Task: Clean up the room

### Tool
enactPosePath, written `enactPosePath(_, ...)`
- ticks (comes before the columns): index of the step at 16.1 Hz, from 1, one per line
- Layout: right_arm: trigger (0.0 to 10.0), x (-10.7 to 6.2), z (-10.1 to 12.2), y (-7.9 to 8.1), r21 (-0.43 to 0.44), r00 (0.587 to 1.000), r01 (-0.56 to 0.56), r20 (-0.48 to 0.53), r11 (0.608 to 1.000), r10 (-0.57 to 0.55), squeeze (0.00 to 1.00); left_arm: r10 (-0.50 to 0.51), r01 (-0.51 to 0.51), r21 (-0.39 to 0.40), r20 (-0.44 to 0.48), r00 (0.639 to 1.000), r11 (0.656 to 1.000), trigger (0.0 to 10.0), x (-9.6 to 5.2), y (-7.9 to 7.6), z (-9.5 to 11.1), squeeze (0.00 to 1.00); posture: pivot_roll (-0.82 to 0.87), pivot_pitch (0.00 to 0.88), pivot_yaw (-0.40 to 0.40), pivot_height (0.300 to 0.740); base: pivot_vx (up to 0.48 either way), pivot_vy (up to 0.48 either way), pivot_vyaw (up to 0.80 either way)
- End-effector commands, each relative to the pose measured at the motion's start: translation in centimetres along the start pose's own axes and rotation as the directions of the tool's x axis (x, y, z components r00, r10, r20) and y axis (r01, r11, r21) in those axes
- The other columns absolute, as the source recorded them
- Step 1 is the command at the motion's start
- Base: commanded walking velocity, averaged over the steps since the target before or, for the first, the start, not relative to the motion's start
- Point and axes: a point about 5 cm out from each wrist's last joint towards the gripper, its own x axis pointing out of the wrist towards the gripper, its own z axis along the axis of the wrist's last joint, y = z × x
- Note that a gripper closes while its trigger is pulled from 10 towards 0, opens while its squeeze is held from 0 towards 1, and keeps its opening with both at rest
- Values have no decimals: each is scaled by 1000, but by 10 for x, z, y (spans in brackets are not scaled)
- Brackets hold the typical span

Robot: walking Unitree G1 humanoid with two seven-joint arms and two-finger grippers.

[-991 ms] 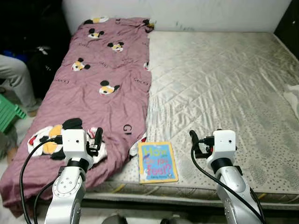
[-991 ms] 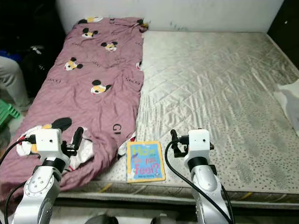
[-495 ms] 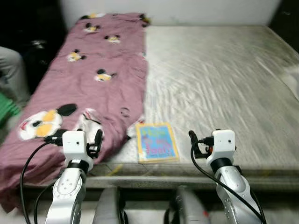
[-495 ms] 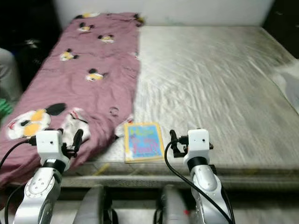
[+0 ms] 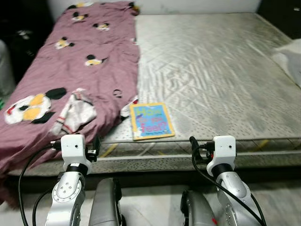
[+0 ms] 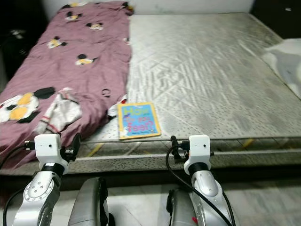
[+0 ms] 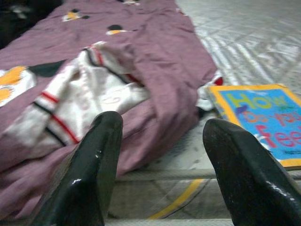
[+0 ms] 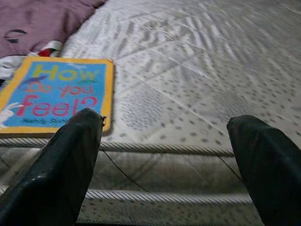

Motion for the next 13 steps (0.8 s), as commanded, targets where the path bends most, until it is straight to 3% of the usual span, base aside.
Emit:
enactPosePath(1,10000,1,3,0,1,1000,-8,9,1000,8,0,7,-7,14,4,1000,1000,10000,-1,2,1,0,-64,143,12,564,0,0,0)
enactPosePath(4,10000,1,3,0,2,1000,-15,8,1000,15,0,6,-6,13,6,1000,1000,10000,-1,1,1,0,-63,139,9,564,0,0,0)
enactPosePath(10,10000,1,2,1,2,1000,-23,3,1000,23,0,6,-6,5,-3,1000,1000,10000,-1,1,0,0,-62,136,9,495,0,0,0)
enactPosePath(13,10000,1,1,1,6,1000,-27,2,1000,27,0,7,-7,-4,2,1000,1000,10000,0,1,0,0,-63,135,8,495,0,0,0)
